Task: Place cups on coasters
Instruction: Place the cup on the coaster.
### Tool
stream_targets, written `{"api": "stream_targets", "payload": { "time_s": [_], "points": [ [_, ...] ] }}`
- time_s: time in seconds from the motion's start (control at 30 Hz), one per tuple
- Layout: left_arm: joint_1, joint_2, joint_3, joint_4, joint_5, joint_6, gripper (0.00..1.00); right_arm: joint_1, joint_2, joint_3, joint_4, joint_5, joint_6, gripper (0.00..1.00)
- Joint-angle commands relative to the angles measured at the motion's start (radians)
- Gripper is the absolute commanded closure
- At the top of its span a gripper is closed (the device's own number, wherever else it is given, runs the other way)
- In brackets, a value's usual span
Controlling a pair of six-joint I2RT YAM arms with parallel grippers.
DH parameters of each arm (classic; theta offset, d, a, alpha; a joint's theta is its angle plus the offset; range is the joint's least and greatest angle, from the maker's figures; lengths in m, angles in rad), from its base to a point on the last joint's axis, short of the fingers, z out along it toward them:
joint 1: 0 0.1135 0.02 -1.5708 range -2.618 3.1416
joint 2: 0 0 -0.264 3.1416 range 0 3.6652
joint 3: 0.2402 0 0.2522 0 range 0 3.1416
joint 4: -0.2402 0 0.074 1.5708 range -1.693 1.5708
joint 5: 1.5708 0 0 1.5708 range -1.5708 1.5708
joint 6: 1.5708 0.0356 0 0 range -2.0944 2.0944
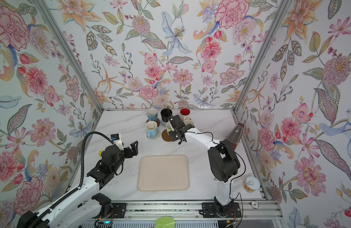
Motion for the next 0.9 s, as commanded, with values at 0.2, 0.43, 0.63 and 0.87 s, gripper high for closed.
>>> {"api": "stream_targets", "payload": {
  "time_s": [0.2,0.43,0.63,0.87],
  "points": [
    [0.010,-0.011,-0.018,0.018,0.013,-0.008,0.01,-0.002,0.029,0.062,0.077,-0.013,0.017,1.00],
    [0.010,-0.010,-0.018,0.019,0.013,-0.006,0.01,-0.002,0.045,0.074,0.082,-0.019,0.019,1.00],
    [0.009,-0.006,-0.018,0.021,0.013,-0.007,0.01,0.000,0.053,0.081,0.082,-0.028,0.023,1.00],
    [0.009,-0.005,-0.019,0.021,0.010,-0.005,0.01,0.003,0.068,0.093,0.082,-0.032,0.026,1.00]
  ]
}}
